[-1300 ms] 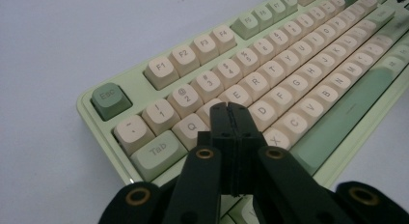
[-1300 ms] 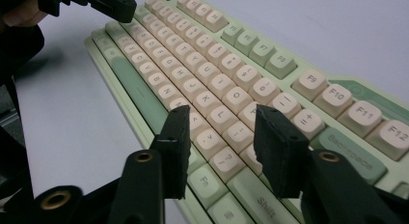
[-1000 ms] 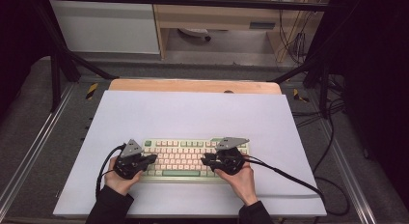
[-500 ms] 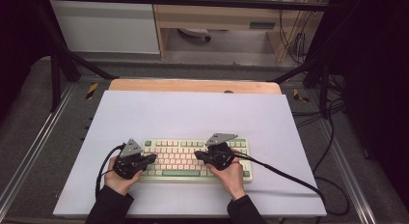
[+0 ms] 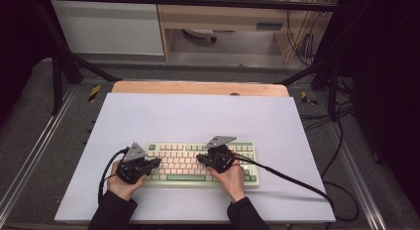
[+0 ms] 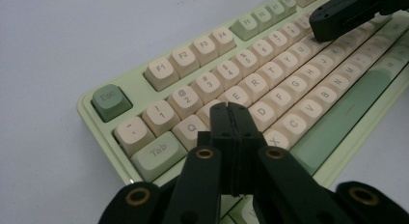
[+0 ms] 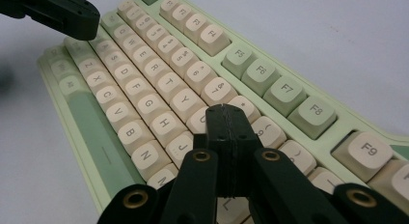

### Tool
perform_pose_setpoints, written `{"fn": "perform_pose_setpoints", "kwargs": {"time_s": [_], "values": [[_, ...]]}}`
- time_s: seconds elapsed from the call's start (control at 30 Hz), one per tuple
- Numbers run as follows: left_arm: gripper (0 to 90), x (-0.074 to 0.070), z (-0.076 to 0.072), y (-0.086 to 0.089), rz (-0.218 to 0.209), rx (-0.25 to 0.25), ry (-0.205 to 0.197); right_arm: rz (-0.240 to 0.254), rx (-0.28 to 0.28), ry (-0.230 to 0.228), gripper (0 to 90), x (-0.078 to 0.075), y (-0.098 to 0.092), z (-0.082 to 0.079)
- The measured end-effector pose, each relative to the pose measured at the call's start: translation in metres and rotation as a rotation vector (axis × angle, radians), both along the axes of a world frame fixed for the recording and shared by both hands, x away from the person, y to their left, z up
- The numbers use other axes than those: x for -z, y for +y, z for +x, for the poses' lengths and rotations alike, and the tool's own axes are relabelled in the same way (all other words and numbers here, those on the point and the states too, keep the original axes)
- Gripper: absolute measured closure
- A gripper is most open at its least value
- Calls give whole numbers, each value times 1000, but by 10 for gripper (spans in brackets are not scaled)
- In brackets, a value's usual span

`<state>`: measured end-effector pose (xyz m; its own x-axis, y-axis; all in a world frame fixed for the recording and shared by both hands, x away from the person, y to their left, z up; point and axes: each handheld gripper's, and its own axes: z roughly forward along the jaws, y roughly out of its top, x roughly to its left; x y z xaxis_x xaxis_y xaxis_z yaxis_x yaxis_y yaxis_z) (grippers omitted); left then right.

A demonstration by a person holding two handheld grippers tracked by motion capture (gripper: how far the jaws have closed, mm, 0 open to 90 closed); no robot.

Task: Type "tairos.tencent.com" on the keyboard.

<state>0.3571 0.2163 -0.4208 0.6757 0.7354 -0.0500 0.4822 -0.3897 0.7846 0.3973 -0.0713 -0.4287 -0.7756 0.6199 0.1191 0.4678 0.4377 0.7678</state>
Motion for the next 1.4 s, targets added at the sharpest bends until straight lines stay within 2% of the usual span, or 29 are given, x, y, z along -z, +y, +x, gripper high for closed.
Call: {"fn": "perform_pose_setpoints", "kwargs": {"time_s": [0.37,0.63,0.8,1.4], "values": [[899,0,0,0,1,2,0,-19,-3,0,900,3,1,0],[899,-1,-1,-2,-1,3,-3,-7,-15,-22,900,-10,-5,-7],[899,-1,-1,-3,3,3,-4,-21,-30,-17,900,-14,-10,-12],[899,-8,0,-20,11,20,-19,-7,-32,5,900,-18,-40,-25]]}}
